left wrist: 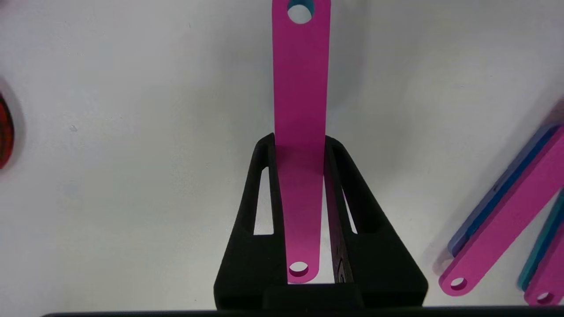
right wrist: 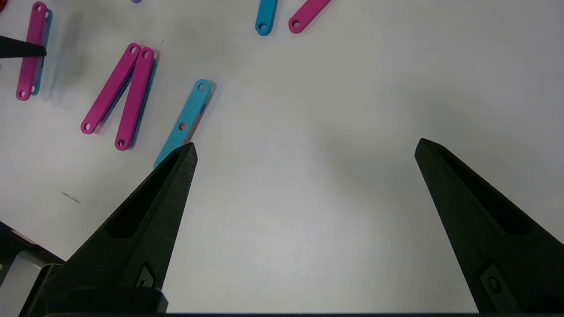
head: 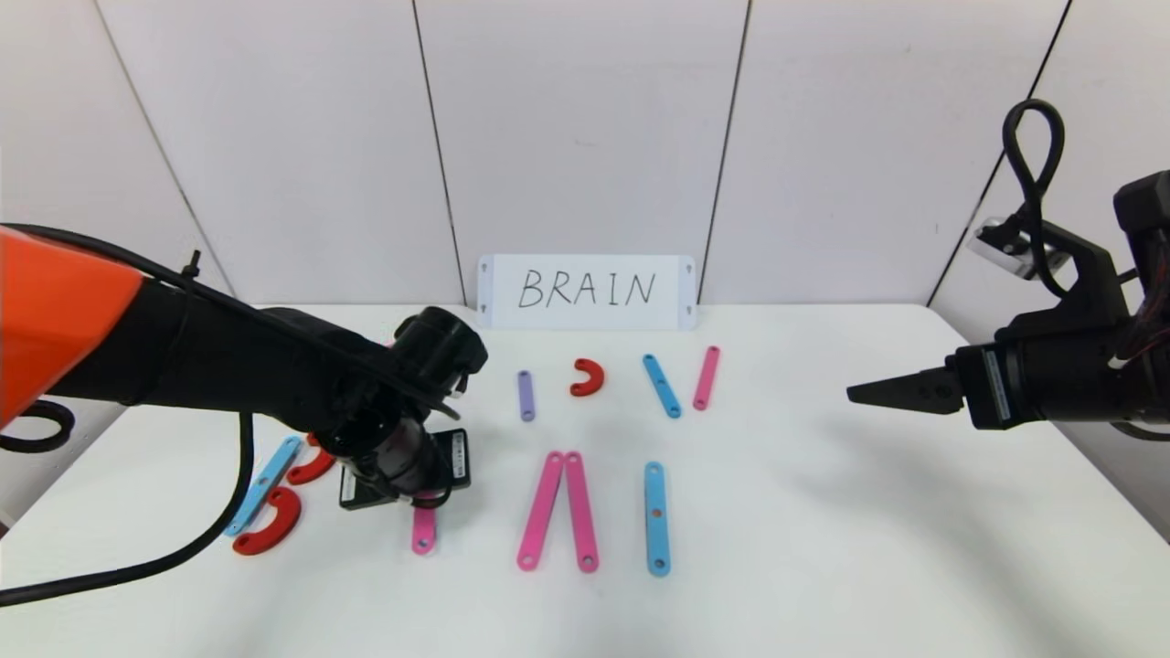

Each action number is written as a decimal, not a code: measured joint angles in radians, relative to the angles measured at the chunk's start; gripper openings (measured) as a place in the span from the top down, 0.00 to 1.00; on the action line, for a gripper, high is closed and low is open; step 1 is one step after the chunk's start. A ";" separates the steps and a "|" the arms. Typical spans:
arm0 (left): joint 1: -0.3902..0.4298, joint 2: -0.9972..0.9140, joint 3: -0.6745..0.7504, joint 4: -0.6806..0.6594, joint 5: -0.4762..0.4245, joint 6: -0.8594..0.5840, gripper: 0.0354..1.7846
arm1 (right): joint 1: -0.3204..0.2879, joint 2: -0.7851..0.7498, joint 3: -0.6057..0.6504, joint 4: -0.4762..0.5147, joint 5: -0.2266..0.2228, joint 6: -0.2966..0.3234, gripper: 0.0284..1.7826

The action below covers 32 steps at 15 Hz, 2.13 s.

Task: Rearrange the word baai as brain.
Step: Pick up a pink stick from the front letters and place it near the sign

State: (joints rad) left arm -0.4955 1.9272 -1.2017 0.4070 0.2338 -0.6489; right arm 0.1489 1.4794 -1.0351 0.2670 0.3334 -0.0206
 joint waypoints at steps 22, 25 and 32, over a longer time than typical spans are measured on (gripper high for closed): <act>-0.033 0.275 -0.731 0.158 -0.199 0.443 0.85 | -0.183 0.016 -0.008 -0.066 0.170 0.004 0.03; -0.074 0.327 -0.770 0.120 -0.200 0.429 0.85 | -0.189 0.019 -0.008 -0.066 0.173 0.003 0.03; -0.116 0.431 -0.774 -0.052 -0.201 0.399 0.85 | -0.190 0.021 -0.002 -0.066 0.172 -0.013 0.03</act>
State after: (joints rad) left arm -0.6119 2.3581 -1.9762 0.3553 0.0330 -0.2500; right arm -0.0413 1.5000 -1.0370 0.2015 0.5055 -0.0340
